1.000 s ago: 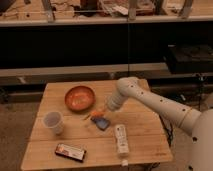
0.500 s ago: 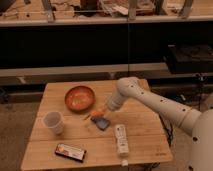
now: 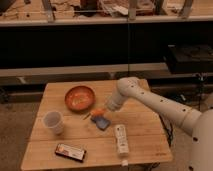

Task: Place the pepper on the white sponge

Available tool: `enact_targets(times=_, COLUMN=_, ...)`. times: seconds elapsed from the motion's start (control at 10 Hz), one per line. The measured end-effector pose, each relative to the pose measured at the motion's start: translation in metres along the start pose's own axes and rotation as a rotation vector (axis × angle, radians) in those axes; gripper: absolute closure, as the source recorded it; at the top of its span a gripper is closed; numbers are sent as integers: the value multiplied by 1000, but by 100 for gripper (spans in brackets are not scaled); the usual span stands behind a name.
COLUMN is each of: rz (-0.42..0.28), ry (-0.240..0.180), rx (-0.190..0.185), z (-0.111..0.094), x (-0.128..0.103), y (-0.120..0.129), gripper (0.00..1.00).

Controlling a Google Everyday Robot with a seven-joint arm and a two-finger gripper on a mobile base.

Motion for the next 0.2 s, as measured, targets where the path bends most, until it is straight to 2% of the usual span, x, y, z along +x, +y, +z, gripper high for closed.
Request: enact_targets(times=0.2, rz=-1, ry=-1, rx=1, z=0, x=0, y=0, gripper=60)
